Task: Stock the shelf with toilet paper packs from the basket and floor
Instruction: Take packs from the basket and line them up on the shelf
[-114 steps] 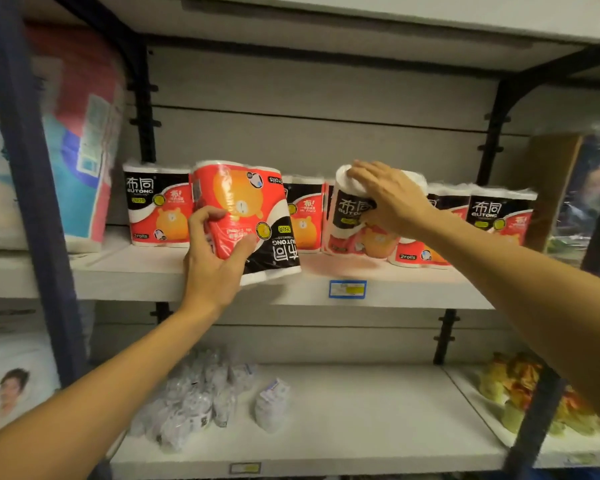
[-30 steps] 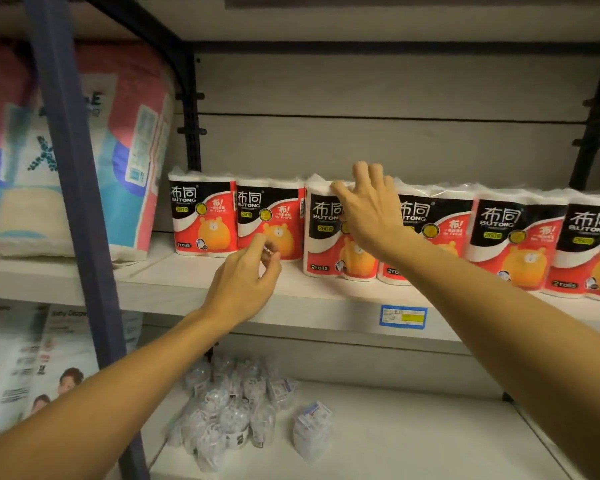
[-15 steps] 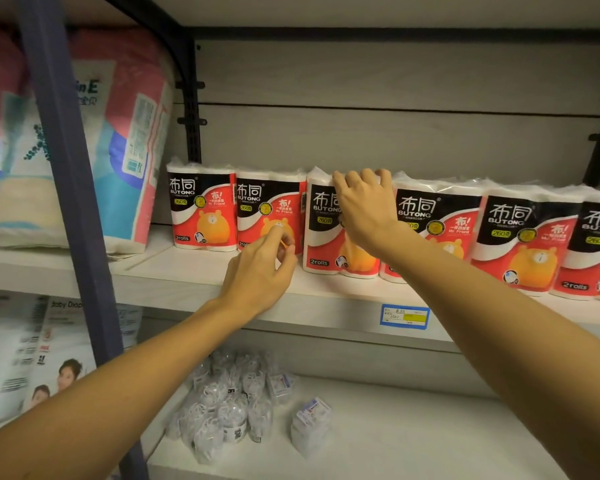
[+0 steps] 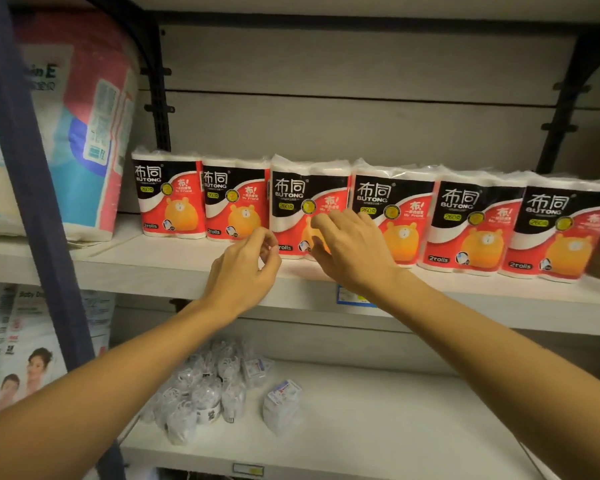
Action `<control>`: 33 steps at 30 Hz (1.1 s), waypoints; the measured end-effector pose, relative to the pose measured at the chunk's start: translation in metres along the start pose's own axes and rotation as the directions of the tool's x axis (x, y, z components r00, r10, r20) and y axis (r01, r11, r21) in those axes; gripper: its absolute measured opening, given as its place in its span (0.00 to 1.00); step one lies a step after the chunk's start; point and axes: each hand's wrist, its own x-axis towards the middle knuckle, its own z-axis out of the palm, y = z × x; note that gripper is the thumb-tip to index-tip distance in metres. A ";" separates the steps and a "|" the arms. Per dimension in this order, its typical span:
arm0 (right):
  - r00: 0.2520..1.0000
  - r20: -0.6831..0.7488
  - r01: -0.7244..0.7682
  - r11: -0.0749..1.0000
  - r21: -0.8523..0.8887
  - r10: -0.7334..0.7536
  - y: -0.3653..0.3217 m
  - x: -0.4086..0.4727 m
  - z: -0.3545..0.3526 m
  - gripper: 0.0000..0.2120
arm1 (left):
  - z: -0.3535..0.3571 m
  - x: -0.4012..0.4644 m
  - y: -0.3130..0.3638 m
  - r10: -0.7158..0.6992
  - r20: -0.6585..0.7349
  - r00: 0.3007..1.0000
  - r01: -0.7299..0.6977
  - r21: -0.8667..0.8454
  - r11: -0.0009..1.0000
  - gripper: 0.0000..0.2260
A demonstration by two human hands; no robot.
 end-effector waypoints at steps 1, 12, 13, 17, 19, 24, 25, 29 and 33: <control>0.999 -0.004 -0.045 0.998 0.053 0.046 0.001 -0.004 -0.002 0.07 | 0.004 -0.002 0.004 -0.014 -0.001 1.000 0.014 0.001 1.000 0.03; 0.959 0.130 -0.284 0.872 0.398 0.253 -0.001 -0.036 -0.005 0.09 | 0.023 -0.038 0.031 -0.050 0.002 0.999 0.050 0.063 0.997 0.02; 0.961 0.126 -0.278 0.863 0.423 0.248 -0.005 -0.036 -0.004 0.09 | 0.021 -0.042 0.029 -0.055 0.006 0.998 0.054 0.080 0.995 0.02; 0.967 0.133 -0.256 0.833 0.491 0.219 -0.027 -0.037 -0.001 0.08 | 0.007 -0.059 0.020 -0.075 -0.005 0.997 0.075 0.134 0.988 0.02; 0.968 0.144 -0.252 0.831 0.495 0.208 -0.039 -0.036 0.000 0.08 | -0.004 -0.066 0.015 -0.087 -0.020 0.996 0.089 0.156 0.984 0.02; 0.966 0.173 -0.255 0.835 0.487 0.193 -0.073 -0.027 0.000 0.09 | -0.035 -0.083 -0.008 -0.102 -0.027 0.994 0.105 0.157 0.982 0.02; 0.964 0.184 -0.258 0.837 0.482 0.191 -0.081 -0.023 0.000 0.09 | -0.042 -0.086 -0.014 -0.103 -0.027 0.994 0.106 0.144 0.984 0.02; 0.955 0.232 -0.277 0.844 0.459 0.186 -0.128 -0.006 0.003 0.09 | -0.079 -0.106 -0.043 -0.085 -0.027 0.996 0.087 0.123 0.989 0.02; 0.936 0.295 -0.312 0.836 0.451 0.191 -0.190 0.007 0.008 0.09 | -0.122 -0.135 -0.093 -0.111 -0.051 0.993 0.115 0.092 0.989 0.02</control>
